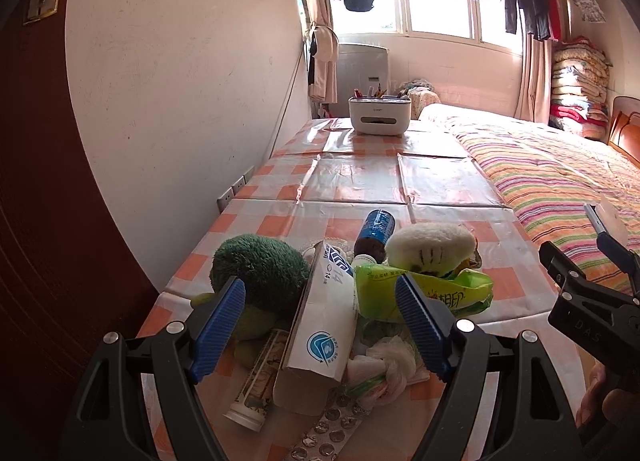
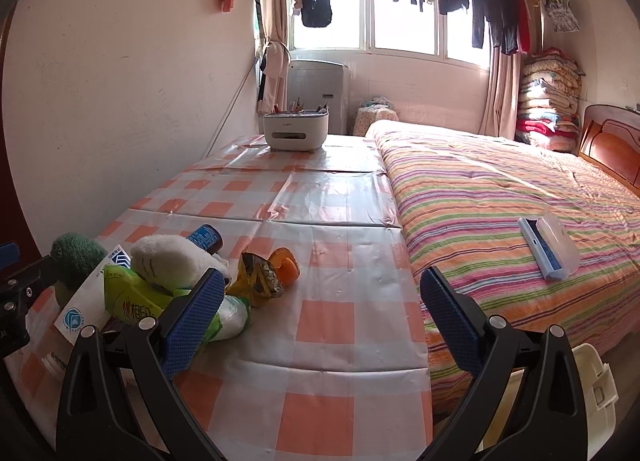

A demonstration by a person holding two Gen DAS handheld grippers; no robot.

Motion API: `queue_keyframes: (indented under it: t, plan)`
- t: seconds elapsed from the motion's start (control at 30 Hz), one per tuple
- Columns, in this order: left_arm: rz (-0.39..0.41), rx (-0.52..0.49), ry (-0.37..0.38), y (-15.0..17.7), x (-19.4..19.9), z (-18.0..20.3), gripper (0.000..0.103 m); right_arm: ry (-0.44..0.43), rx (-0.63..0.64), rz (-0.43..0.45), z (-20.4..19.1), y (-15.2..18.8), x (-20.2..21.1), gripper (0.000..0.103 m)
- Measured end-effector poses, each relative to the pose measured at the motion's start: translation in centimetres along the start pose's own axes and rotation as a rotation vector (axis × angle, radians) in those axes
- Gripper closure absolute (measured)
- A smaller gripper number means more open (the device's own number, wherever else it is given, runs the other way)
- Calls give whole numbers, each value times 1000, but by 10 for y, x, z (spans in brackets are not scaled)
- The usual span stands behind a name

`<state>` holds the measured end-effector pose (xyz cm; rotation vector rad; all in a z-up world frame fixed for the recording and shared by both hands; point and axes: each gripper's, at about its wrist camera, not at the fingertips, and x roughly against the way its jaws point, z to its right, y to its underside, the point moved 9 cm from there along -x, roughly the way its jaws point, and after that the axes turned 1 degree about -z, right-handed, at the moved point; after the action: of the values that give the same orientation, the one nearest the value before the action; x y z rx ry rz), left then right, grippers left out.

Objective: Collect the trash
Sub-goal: 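Move the right tool toward the green snack bag on the table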

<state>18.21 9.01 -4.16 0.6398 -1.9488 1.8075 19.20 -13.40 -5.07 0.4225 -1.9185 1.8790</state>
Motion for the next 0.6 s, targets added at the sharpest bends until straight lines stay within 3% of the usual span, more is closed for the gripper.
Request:
queue_keyframes:
  t: [0.13,0.6]
  plan:
    - [-75,17,52,11,-19,4,27,15,6,2,0,3,-5,6]
    - [-82,25,37,9,-33,-7,27,14,45,-18,-18,5,-20,6]
